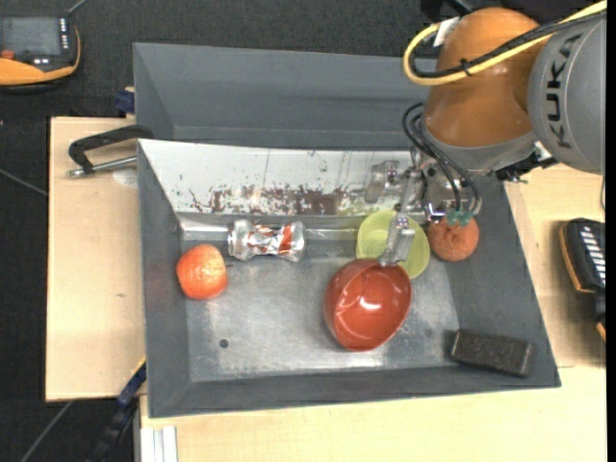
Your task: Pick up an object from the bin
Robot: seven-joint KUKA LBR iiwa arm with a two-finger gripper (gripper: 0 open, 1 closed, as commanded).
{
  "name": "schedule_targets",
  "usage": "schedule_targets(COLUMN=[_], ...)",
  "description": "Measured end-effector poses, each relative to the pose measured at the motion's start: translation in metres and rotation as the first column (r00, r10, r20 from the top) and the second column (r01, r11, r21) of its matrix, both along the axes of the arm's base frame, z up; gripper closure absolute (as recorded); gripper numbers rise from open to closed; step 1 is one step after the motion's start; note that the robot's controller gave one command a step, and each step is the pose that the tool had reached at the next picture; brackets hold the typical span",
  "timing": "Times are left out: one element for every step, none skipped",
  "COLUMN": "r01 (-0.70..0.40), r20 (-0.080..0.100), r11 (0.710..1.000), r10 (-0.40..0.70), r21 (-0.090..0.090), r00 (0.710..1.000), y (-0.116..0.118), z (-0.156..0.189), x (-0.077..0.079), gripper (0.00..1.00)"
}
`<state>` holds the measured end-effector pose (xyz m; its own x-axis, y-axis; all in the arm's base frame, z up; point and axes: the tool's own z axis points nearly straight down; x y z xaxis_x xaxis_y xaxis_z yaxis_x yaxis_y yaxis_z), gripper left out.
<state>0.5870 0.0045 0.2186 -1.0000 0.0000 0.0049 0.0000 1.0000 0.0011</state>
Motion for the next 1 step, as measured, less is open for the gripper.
schedule_targets(r01=[0.0], r20=[0.009], r11=[1.0], r10=[0.0], r21=[0.0], r00=[1.0], y=[0.0], z=[0.0049], x=[0.0016], gripper=[1.0])
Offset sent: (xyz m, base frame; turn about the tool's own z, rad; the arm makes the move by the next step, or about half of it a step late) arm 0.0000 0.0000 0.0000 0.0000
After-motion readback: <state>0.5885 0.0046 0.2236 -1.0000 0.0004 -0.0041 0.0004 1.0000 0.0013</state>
